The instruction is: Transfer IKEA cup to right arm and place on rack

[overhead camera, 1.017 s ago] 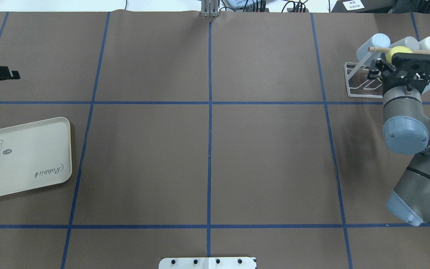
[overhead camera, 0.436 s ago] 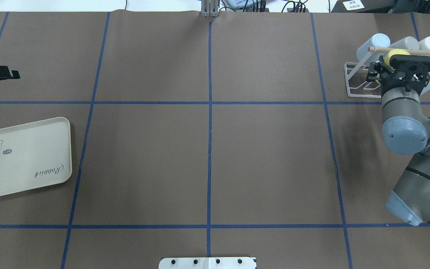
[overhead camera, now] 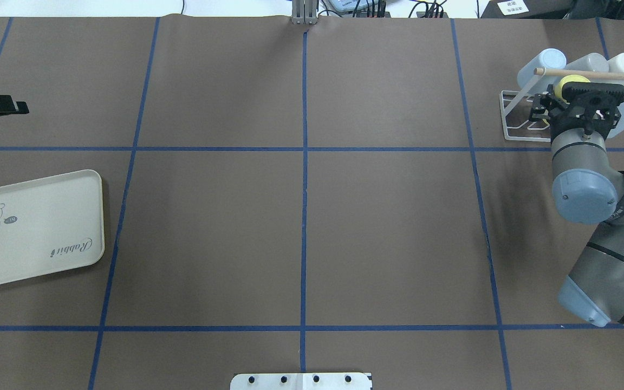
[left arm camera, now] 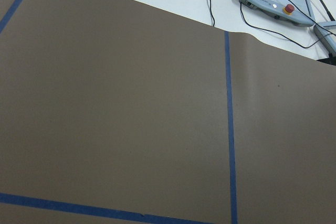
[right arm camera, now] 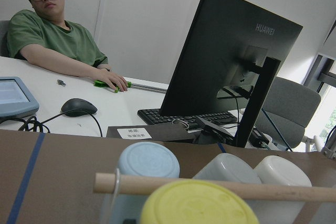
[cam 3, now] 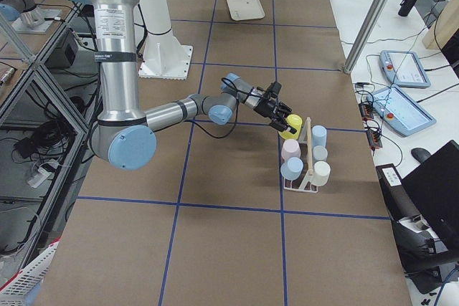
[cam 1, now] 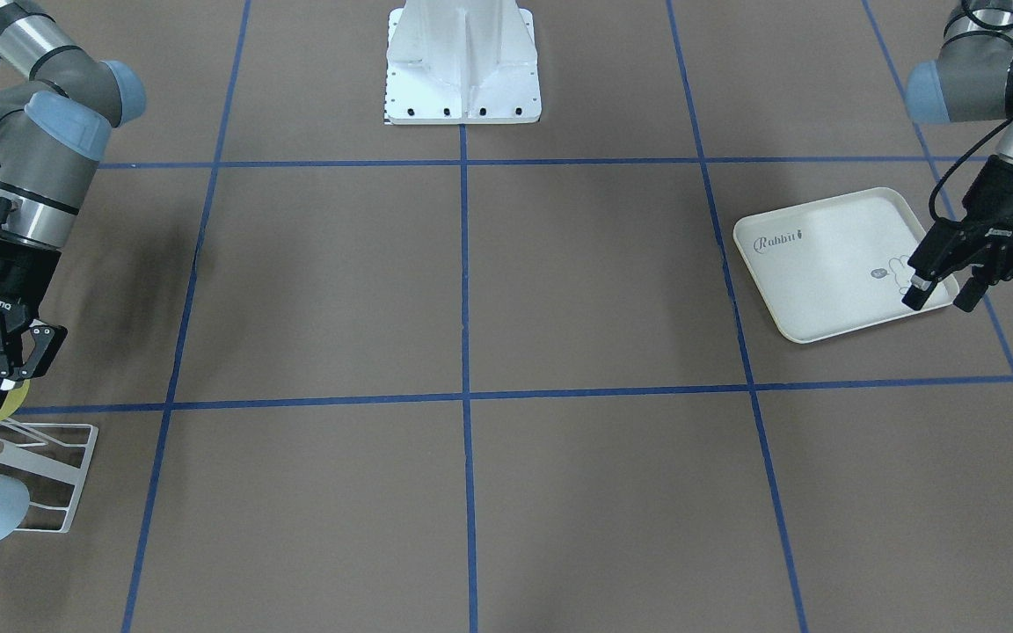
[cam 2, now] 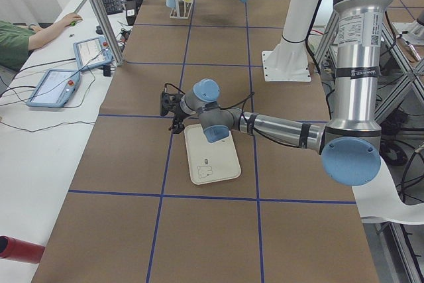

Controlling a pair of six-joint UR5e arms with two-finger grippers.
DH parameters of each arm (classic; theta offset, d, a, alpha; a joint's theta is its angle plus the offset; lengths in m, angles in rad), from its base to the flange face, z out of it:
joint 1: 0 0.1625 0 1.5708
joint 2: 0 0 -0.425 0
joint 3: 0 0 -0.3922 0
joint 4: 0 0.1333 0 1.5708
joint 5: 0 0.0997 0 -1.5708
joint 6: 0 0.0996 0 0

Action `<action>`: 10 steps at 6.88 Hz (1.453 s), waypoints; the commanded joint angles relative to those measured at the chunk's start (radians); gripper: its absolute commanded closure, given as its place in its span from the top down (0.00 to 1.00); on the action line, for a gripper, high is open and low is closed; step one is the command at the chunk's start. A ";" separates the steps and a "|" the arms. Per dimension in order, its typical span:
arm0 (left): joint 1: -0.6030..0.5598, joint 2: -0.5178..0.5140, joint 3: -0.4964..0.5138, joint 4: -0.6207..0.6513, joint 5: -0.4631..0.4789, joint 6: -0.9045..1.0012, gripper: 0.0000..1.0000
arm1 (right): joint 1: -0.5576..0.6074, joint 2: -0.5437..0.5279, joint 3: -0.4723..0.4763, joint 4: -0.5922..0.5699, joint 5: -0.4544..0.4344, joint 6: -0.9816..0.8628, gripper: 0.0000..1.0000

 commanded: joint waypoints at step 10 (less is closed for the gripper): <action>-0.067 0.005 0.001 0.065 -0.049 0.137 1.00 | 0.155 0.009 0.231 -0.221 0.332 -0.174 1.00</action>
